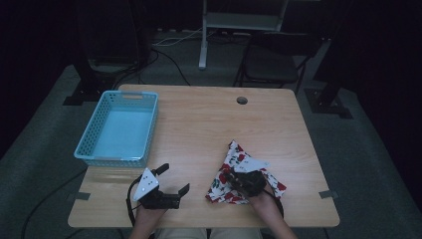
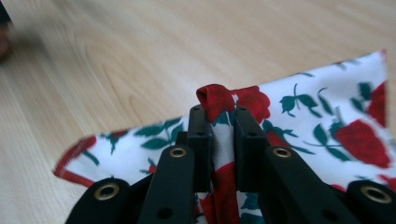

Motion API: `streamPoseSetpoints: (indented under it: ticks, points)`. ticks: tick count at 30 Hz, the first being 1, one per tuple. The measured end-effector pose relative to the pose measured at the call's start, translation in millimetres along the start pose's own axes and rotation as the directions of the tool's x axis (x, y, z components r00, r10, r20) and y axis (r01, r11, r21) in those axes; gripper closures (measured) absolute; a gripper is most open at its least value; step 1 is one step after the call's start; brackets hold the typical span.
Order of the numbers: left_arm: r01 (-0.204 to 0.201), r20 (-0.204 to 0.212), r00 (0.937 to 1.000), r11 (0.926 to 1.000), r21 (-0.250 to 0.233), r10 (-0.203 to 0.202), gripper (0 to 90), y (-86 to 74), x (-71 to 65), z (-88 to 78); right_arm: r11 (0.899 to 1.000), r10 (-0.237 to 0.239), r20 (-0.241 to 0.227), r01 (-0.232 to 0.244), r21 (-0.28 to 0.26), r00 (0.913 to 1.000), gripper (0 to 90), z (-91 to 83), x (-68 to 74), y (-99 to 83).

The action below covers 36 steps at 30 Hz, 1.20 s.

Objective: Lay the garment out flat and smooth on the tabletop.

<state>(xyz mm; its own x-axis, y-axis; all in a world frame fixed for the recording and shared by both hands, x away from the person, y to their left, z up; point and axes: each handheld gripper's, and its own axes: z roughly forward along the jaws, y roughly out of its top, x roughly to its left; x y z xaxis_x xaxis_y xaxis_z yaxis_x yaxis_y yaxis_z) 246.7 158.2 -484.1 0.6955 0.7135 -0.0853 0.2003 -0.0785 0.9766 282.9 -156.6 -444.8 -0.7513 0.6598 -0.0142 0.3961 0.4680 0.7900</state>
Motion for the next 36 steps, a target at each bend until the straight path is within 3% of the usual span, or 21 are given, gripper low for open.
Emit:
streamPoseSetpoints:
  ticks: [5, 7, 10, 14, 15, 16, 17, 21, 23, 24, 25, 26, 27, 28, 29, 30, 31, 32, 33, 35, 36]
  points:
    - [0.000, -0.001, 1.0000, 1.0000, 0.000, 0.000, 0.3, 0.0, 0.1, 0.0, 0.997, 0.050, 0.021, -0.049, -0.057, 0.9985, 79.8, -20.1, -14.2, 5.6]
    - [0.000, 0.000, 1.0000, 1.0000, 0.000, 0.000, 0.3, 0.0, 0.0, 0.1, 0.993, 0.075, 0.058, -0.069, -0.093, 0.9955, 79.8, -34.3, -25.7, 7.8]
    - [0.000, 0.000, 1.0000, 1.0000, 0.000, 0.000, 0.3, 0.0, 0.1, 0.1, 0.988, 0.107, 0.073, -0.098, -0.117, 0.9916, 79.7, -45.3, -38.2, 7.9]
    - [0.000, -0.001, 1.0000, 1.0000, 0.001, 0.000, 0.2, 0.0, 0.1, -0.1, 0.979, 0.155, 0.114, -0.138, -0.149, 0.9813, 79.6, -59.5, -56.6, 5.8]
    - [-0.001, -0.002, 1.0000, 1.0000, 0.002, 0.001, 0.3, 0.1, 0.0, 0.0, 0.973, 0.187, 0.126, -0.166, -0.162, 0.9741, 79.6, -65.3, -66.2, 3.6]
    - [-0.001, -0.002, 1.0000, 1.0000, 0.002, 0.001, 0.3, 0.1, 0.0, 0.0, 0.973, 0.187, 0.126, -0.166, -0.162, 0.9741, 79.6, -65.3, -66.2, 3.6]
    - [0.000, -0.002, 1.0000, 1.0000, 0.001, 0.000, 0.3, 0.0, 0.0, 0.1, 0.967, 0.218, 0.144, -0.193, -0.168, 0.9653, 79.6, -69.0, -75.6, 1.1]
    - [-0.001, -0.002, 1.0000, 1.0000, 0.001, 0.001, 0.3, 0.0, 0.0, 0.1, 0.963, 0.248, 0.174, -0.222, -0.156, 0.9531, 79.2, -69.8, -88.4, -2.6]
    - [-0.001, -0.002, 1.0000, 1.0000, 0.001, 0.001, 0.3, 0.0, 0.1, 0.0, 0.955, 0.285, 0.205, -0.259, -0.145, 0.9363, 78.8, -67.4, -104.2, -8.9]
    - [-0.001, -0.002, 1.0000, 1.0000, 0.001, 0.001, 0.3, 0.0, 0.1, 0.0, 0.955, 0.285, 0.205, -0.259, -0.145, 0.9363, 78.8, -67.4, -104.2, -8.9]
    - [0.000, -0.002, 1.0000, 1.0000, 0.000, 0.000, 0.2, 0.0, 0.1, -0.1, 0.951, 0.302, 0.225, -0.275, -0.143, 0.9266, 78.6, -66.0, -113.6, -14.0]
    - [0.000, -0.002, 1.0000, 1.0000, 0.000, 0.000, 0.3, 0.0, 0.1, -0.1, 0.951, 0.302, 0.225, -0.275, -0.143, 0.9266, 78.6, -66.0, -113.6, -14.0]
    - [0.000, -0.002, 1.0000, 1.0000, 0.001, 0.000, 0.3, 0.0, 0.1, -0.1, 0.944, 0.324, 0.235, -0.299, -0.138, 0.9163, 77.0, -64.5, -122.4, -18.7]
    - [0.000, -0.002, 1.0000, 1.0000, 0.001, 0.000, 0.3, 0.0, 0.1, -0.1, 0.944, 0.324, 0.235, -0.299, -0.138, 0.9163, 77.0, -64.5, -122.4, -18.7]
    - [-0.001, -0.002, 1.0000, 1.0000, 0.001, 0.001, 0.3, 0.0, 0.1, -0.1, 0.935, 0.354, 0.249, -0.332, -0.125, 0.9017, 74.3, -62.7, -133.9, -24.8]
    - [-0.001, -0.002, 1.0000, 1.0000, 0.001, 0.001, 0.3, 0.0, 0.1, -0.1, 0.935, 0.354, 0.249, -0.332, -0.125, 0.9017, 74.3, -62.7, -133.9, -24.8]
    - [0.000, -0.002, 1.0000, 1.0000, 0.001, 0.000, 0.3, 0.0, 0.2, -0.2, 0.928, 0.373, 0.267, -0.354, -0.119, 0.8886, 71.9, -61.8, -142.3, -30.1]
    - [0.000, -0.002, 1.0000, 1.0000, 0.001, 0.000, 0.2, 0.0, 0.2, -0.2, 0.928, 0.373, 0.267, -0.354, -0.119, 0.8886, 71.9, -61.8, -142.3, -30.1]
    - [0.000, -0.003, 1.0000, 1.0000, 0.000, 0.000, 0.2, 0.0, 0.2, -0.1, 0.921, 0.389, 0.279, -0.372, -0.114, 0.8778, 69.7, -61.2, -150.0, -35.3]
    - [0.000, -0.003, 1.0000, 1.0000, 0.001, 0.000, 0.3, 0.0, 0.1, -0.1, 0.914, 0.405, 0.290, -0.390, -0.110, 0.8672, 66.9, -60.8, -156.8, -40.6]
    - [0.000, -0.003, 1.0000, 1.0000, 0.001, 0.000, 0.3, 0.0, 0.1, -0.1, 0.914, 0.405, 0.290, -0.390, -0.110, 0.8672, 66.9, -60.8, -156.8, -40.6]
